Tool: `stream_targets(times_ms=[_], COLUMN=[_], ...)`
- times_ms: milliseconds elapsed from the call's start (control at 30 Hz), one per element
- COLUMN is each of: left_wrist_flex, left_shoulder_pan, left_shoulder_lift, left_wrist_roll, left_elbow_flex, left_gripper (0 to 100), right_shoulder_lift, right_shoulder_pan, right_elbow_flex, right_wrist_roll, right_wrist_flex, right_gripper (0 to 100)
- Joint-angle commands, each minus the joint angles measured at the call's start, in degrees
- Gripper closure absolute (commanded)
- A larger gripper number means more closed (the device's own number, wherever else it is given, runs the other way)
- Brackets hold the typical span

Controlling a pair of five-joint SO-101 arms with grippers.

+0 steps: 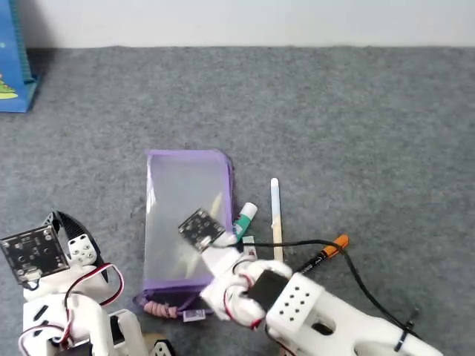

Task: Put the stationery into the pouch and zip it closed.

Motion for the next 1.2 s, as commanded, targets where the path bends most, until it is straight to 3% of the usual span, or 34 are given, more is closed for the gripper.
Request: stream_targets(times_ms=[0, 133, 267, 400, 500, 667, 833, 1167], left_wrist_flex=[0.26, 0.26, 0.26, 0.26, 0.26, 0.26, 0.26, 0.26], left_shoulder_pan=[-0.44, -0.44, -0.44, -0.44, -0.44, -0.44, -0.44, -0.44], left_shoulder_lift=[-0.44, -0.44, -0.44, -0.44, -0.44, -0.44, -0.44, -0.44], left_wrist_roll=[0.26, 0.26, 0.44, 0.44, 0.44, 0.44, 0.44, 0.26], left_elbow_flex=[-0.22, -0.22, -0.22, -0.22, -0.22, -0.22, -0.13, -0.13], left_gripper=[99, 99, 99, 99, 99, 99, 99, 99], right_shoulder_lift=[0.13, 0.13, 0.13, 0.13, 0.13, 0.22, 3.82, 25.98], right_shoulder_pan=[7.69, 14.55, 15.69, 10.15, 3.38, -2.15, -2.15, -2.15], right_elbow_flex=[-0.62, -1.05, -5.27, -10.64, -11.34, -11.25, -11.16, -11.52], right_wrist_roll=[3.87, 4.75, 4.4, 1.05, -0.97, -2.64, -5.89, -5.98], right_wrist_flex=[-3.56, -7.16, -1.19, 11.56, 14.99, 14.9, 14.99, 1.1], right_gripper=[99.1, 99.1, 99.1, 99.1, 99.0, 96.2, 81.2, 83.6])
